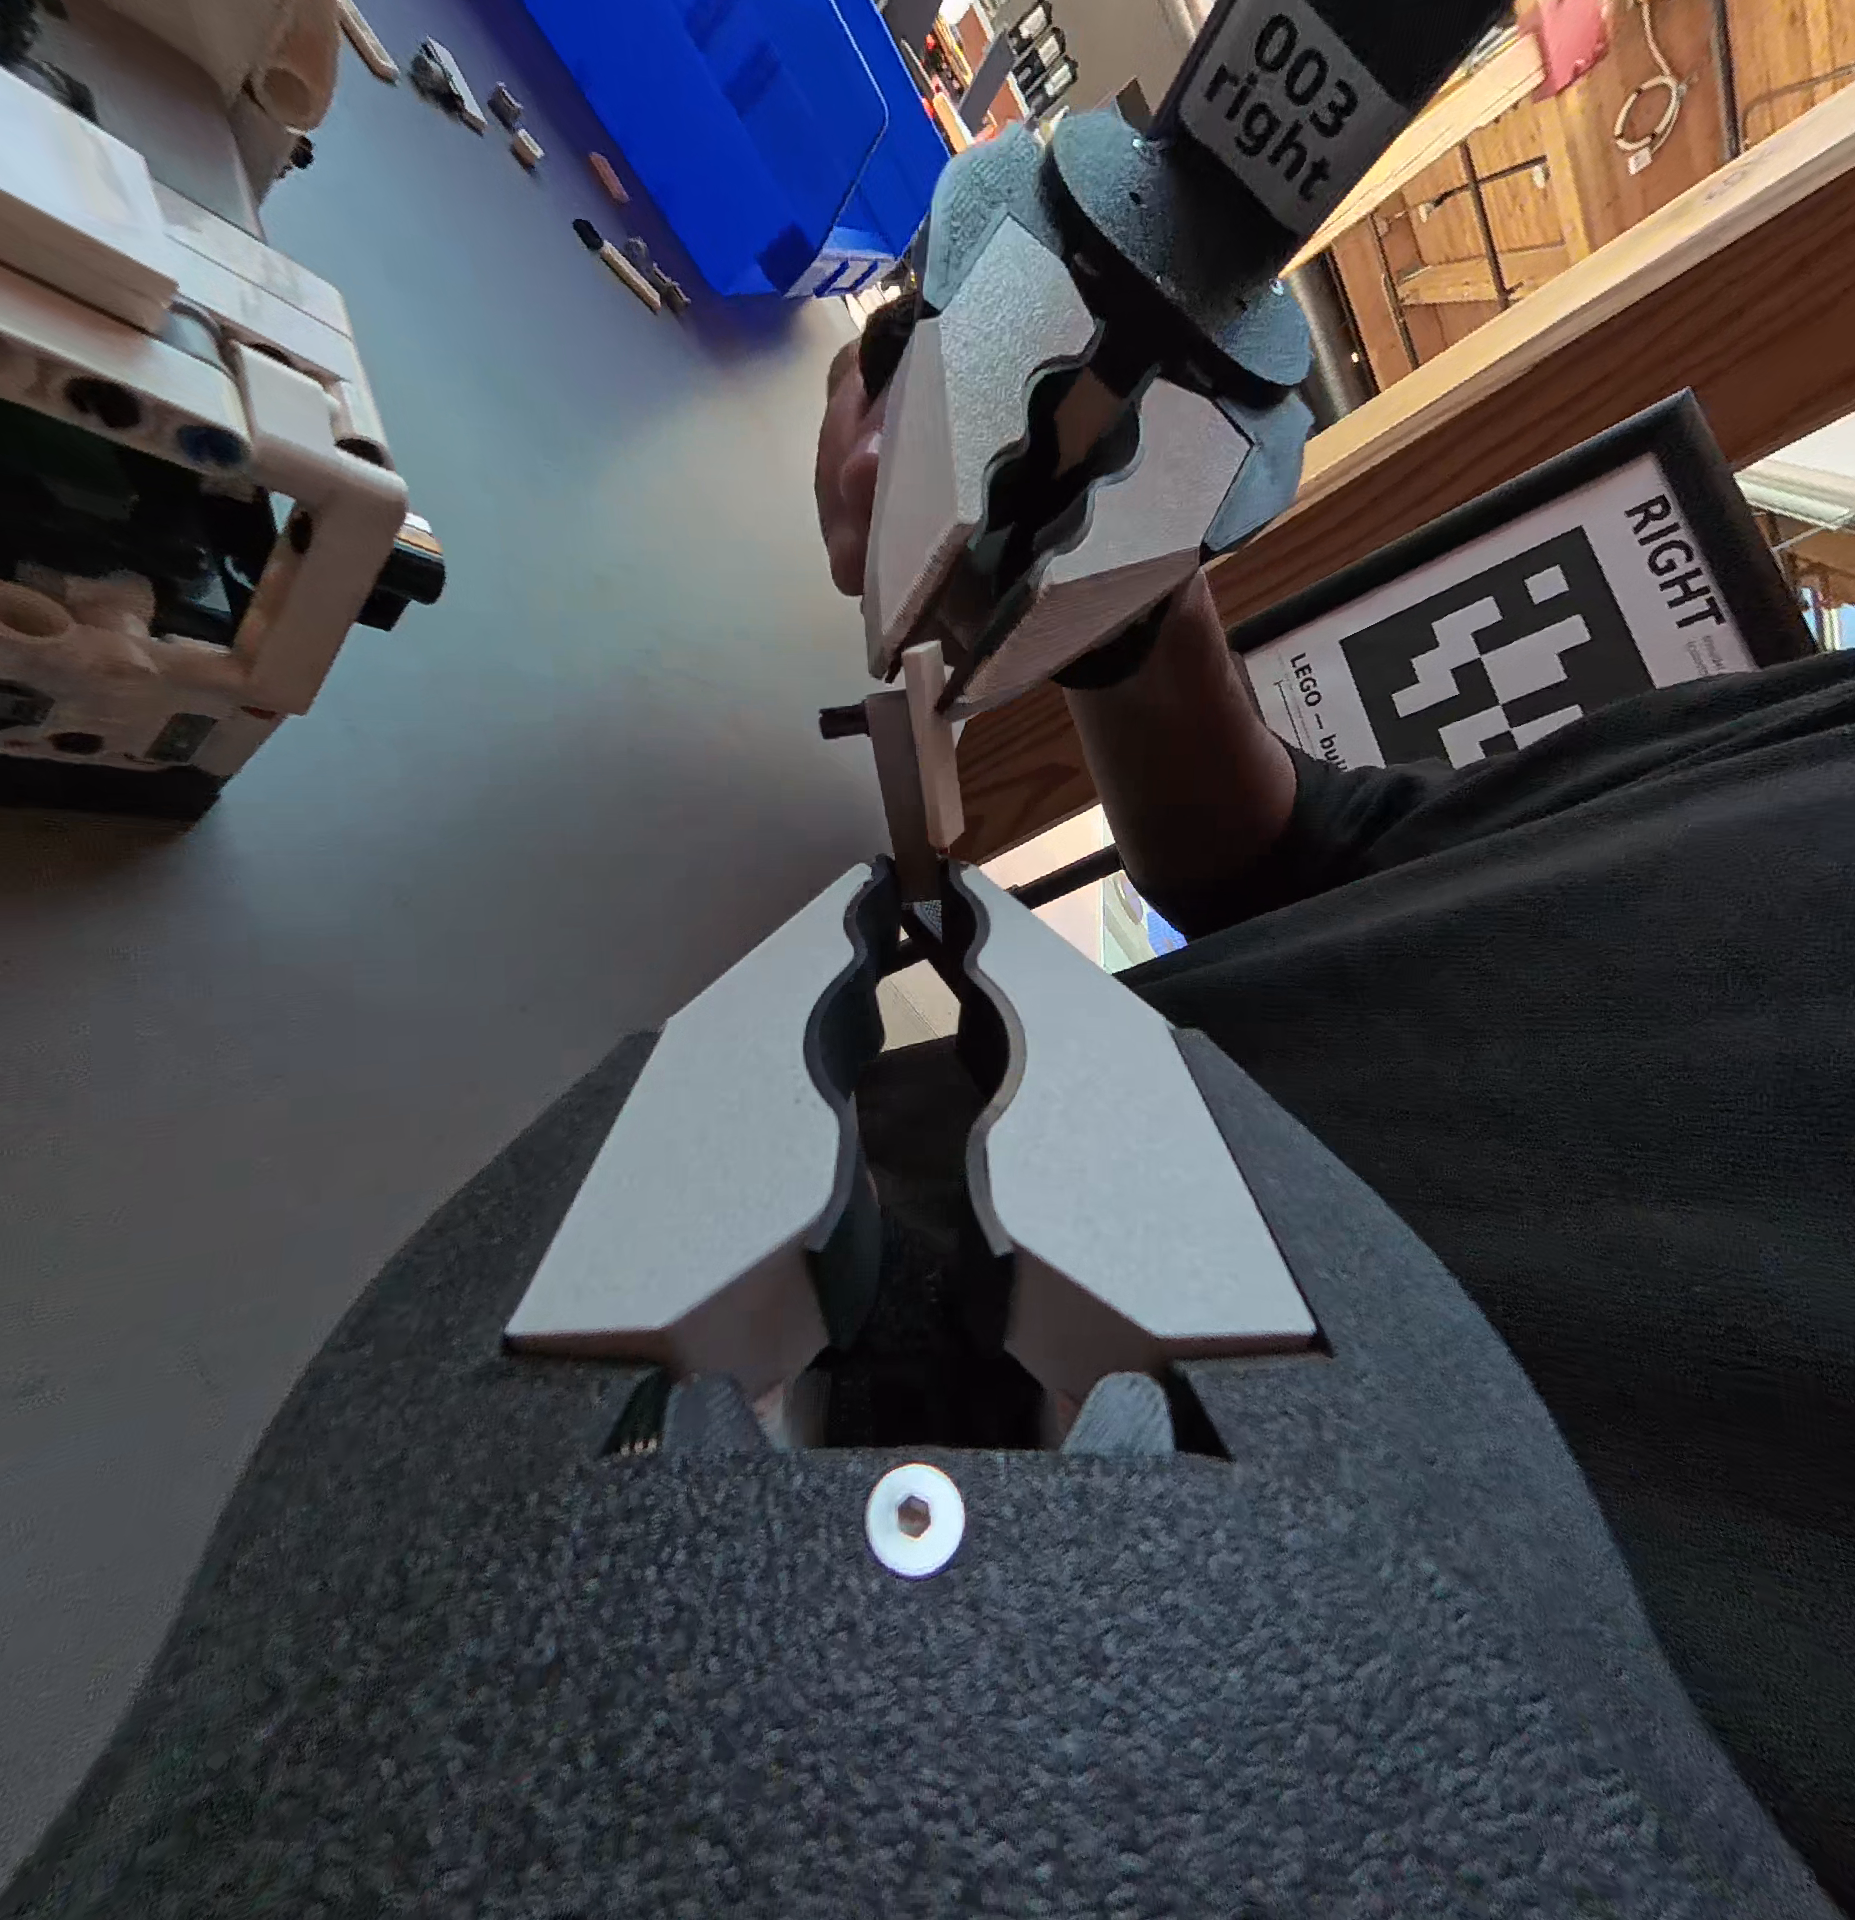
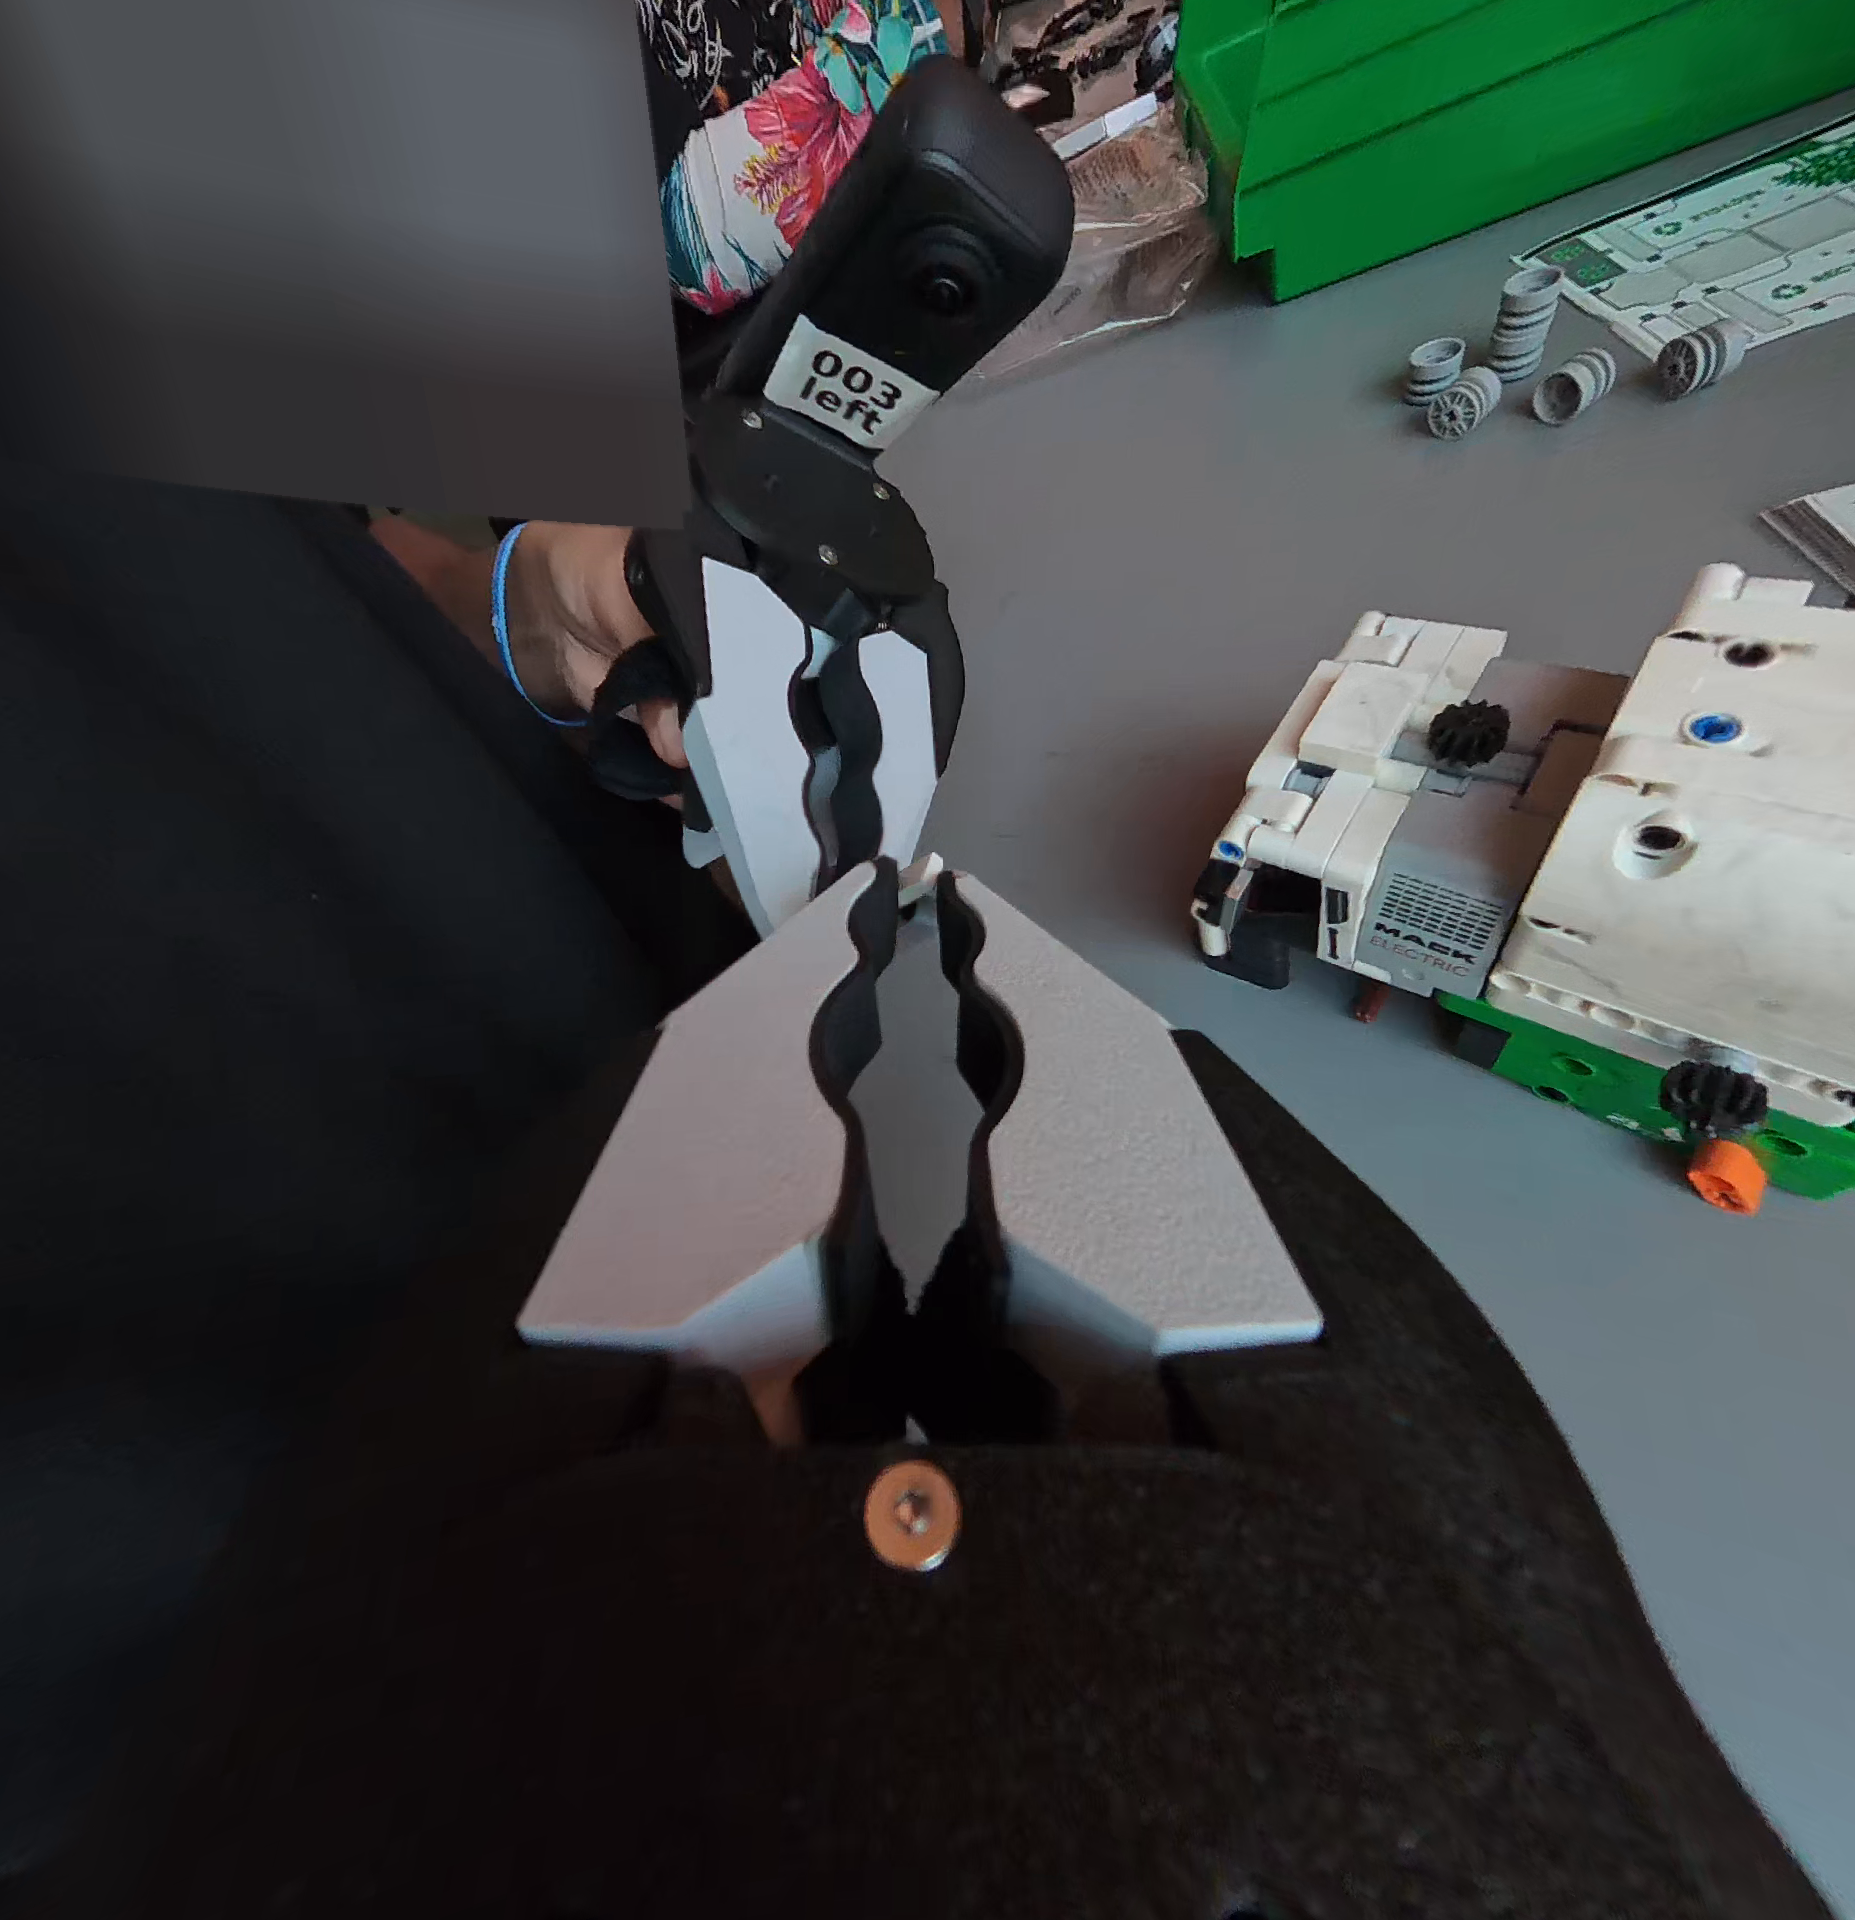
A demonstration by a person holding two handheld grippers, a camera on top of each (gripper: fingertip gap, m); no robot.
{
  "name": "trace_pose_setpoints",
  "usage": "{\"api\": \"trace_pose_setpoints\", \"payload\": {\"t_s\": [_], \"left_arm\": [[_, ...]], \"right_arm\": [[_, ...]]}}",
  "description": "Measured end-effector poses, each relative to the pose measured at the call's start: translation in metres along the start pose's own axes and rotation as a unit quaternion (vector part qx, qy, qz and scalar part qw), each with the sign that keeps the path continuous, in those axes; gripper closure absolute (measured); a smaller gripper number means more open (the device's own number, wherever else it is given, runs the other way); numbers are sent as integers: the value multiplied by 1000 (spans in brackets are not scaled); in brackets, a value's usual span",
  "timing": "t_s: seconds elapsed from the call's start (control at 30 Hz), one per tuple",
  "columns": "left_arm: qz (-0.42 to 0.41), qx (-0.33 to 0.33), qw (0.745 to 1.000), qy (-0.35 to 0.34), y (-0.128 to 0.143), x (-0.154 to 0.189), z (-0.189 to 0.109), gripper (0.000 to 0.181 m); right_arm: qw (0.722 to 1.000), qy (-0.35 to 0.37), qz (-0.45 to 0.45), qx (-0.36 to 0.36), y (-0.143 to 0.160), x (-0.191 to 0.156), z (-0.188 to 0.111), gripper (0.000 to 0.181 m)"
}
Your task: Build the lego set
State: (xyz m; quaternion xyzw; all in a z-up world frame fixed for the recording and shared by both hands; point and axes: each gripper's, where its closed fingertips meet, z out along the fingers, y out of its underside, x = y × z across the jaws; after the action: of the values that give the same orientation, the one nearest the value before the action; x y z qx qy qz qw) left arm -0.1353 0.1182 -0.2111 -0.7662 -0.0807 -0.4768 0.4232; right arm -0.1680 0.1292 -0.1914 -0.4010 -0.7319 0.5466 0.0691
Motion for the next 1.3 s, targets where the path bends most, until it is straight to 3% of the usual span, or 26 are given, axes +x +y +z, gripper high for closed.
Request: {"api": "trace_pose_setpoints", "payload": {"t_s": [0.53, 0.73, 1.3], "left_arm": [[-32, -26, 999, 14, 5, -5, 3, 175], [9, -40, 999, -32, 9, -13, 3, 175], [-13, -27, 999, -33, 3, -17, 8, 175]], "right_arm": [[998, -58, 27, 10, 7, -8, -9, 179], [991, -108, 77, 18, 11, -12, -10, 180], [994, -31, 77, 74, 18, 8, -2, 176]]}}
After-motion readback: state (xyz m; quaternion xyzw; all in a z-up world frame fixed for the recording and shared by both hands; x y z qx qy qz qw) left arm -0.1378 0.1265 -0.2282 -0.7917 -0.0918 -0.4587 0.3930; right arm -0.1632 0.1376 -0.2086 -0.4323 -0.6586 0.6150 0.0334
